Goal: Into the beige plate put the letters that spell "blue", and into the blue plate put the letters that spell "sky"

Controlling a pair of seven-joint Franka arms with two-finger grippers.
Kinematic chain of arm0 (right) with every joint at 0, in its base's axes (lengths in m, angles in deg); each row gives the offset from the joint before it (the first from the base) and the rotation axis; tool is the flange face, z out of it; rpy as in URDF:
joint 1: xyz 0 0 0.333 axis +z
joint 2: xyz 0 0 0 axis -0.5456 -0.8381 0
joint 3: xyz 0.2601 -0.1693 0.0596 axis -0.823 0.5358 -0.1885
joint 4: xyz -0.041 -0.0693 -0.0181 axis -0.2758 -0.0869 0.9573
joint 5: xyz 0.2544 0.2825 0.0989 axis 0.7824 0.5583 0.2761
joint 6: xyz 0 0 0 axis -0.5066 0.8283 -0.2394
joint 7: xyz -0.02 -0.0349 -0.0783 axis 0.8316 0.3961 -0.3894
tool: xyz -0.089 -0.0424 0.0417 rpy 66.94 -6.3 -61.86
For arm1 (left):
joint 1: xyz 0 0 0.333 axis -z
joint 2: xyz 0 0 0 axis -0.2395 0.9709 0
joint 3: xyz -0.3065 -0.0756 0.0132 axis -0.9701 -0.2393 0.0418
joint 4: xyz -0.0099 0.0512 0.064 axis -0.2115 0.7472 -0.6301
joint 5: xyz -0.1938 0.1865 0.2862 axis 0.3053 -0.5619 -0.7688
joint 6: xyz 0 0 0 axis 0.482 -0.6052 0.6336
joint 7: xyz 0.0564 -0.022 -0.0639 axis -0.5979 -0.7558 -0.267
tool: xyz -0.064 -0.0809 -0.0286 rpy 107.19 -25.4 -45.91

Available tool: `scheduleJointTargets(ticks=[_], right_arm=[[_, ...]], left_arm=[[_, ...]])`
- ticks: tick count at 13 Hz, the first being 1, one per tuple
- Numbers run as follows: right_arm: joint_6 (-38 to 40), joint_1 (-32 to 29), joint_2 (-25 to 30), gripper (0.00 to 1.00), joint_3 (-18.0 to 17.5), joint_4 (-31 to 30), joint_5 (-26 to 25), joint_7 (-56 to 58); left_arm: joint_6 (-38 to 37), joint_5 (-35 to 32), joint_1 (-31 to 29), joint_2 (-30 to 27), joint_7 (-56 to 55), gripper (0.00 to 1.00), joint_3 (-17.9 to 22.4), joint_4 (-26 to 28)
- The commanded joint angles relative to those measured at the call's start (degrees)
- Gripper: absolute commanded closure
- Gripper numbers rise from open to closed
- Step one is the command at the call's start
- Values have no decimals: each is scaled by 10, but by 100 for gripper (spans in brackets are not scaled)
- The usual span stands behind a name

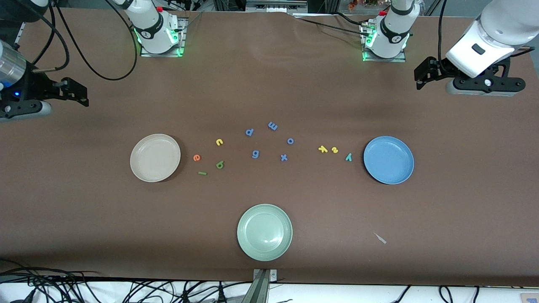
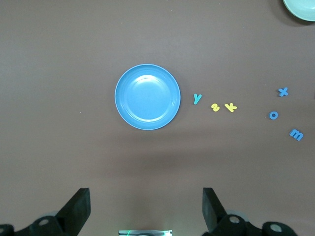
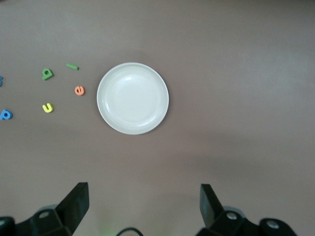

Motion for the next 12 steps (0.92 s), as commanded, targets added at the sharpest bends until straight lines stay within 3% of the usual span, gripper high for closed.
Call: scheduleJointTargets(ticks=[1, 12], right_arm=[[47, -2, 10, 0, 8, 11, -1, 9], [77, -1, 8, 0, 20, 21, 6, 9]], left_arm=[[-5, -8, -12, 0, 0, 0, 0, -8], [-1, -2, -19, 4, 0, 0, -10, -7]])
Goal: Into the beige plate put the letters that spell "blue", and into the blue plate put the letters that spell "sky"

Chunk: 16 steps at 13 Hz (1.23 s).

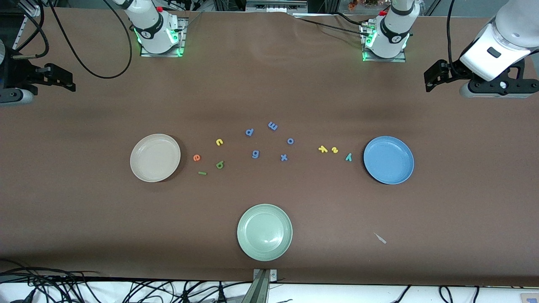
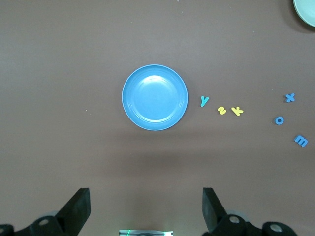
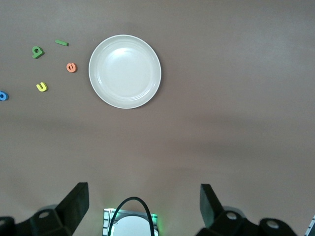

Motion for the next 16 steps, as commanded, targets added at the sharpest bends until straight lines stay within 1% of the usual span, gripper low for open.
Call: scheduleJointTargets(ticks=[1, 2, 3, 5, 8, 10, 11, 13, 16], right_arm=[[14, 1, -9, 0, -4, 11, 17, 8], [14, 1, -13, 0, -4, 10, 40, 8], [16, 1, -13, 0, -4, 9, 51, 9], [42, -1, -25, 0, -4, 8, 52, 8], [19, -3, -66, 0, -1, 12, 43, 9], [-22, -4, -70, 0, 0, 12, 37, 8], [-28, -4, -70, 0, 1, 14, 29, 8], [-29, -3, -70, 0, 0, 21, 21, 8], [-27, -2, -70, 0, 0, 17, 22, 8]], left_arm=[[4, -2, 4, 5, 1, 0, -11, -9], [7, -2, 5, 1, 1, 0, -19, -9], [6, -2, 2, -2, 0, 0, -35, -9], [2, -2, 0, -2, 2, 0, -38, -9], [2, -9, -11, -2, 11, 0, -23, -8], [2, -10, -27, -2, 8, 0, -21, -7], [3, -10, -36, -1, 7, 0, -21, -7], [4, -5, -40, 5, 9, 0, -21, -7], [6, -2, -32, 13, 7, 0, -29, -7]])
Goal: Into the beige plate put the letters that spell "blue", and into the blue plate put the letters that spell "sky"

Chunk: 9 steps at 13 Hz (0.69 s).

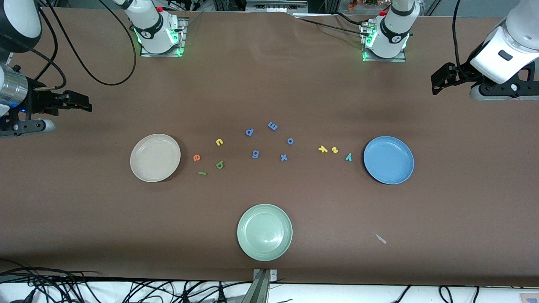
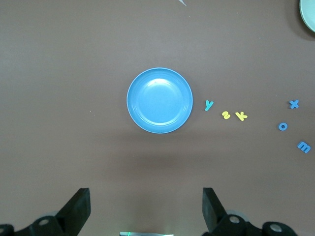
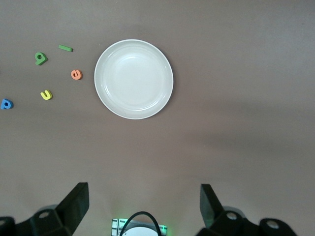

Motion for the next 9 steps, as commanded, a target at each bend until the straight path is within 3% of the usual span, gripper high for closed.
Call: scheduleJointTargets(ticks=[1, 5, 9], right_arm=[[3, -2, -7, 0, -2, 6, -8, 6], [2, -4, -29, 0, -1, 7, -3, 7], [0, 2, -38, 0, -3, 5, -2, 5]], left_arm=[[0, -2, 8, 18, 7, 0, -9, -5], [9, -2, 37, 57, 6, 0, -9, -6], [10, -2, 77, 133, 6, 0, -9, -8]])
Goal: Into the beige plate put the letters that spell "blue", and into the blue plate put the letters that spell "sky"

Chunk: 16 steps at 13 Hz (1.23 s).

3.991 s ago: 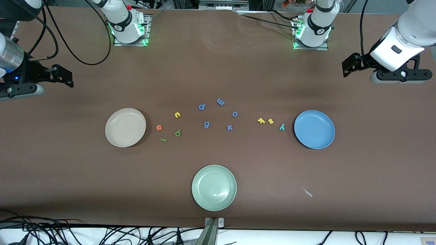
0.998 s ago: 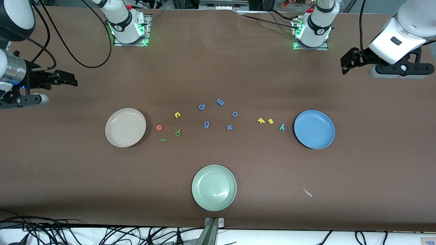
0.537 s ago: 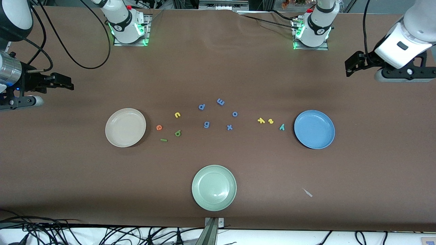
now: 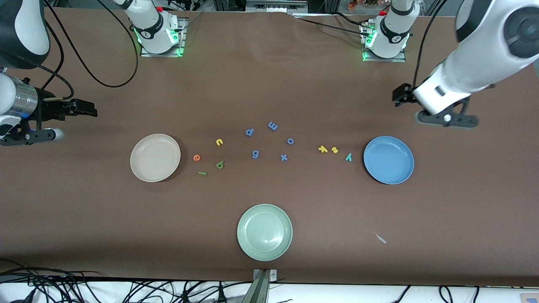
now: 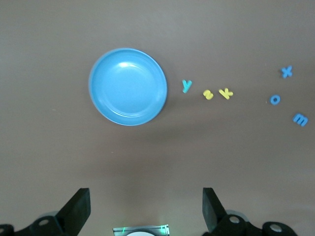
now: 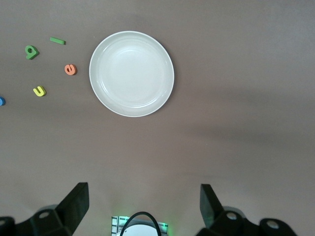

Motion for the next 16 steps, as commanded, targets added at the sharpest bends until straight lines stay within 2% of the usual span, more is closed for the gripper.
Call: scheduleJointTargets(ticks=[1, 4, 6, 12, 16], right_arm=[[0, 2, -13, 0, -4, 8, 1, 7], [-21, 3, -24, 0, -5, 8, -8, 6], [-73, 3, -20, 0, -5, 9, -10, 2], [-96, 3, -20, 0, 6, 9, -10, -1], [-65, 3, -13, 0, 1, 8, -12, -2]], left_arm=[[11, -2, 20, 50, 5, 0, 1, -11], [72, -12, 59, 106, -2, 0, 3, -8], [111, -12, 70, 132, -23, 0, 2, -5], [171, -12, 82, 170, -45, 0, 5, -1], [185, -79, 118, 205, -134, 0, 3, -9]])
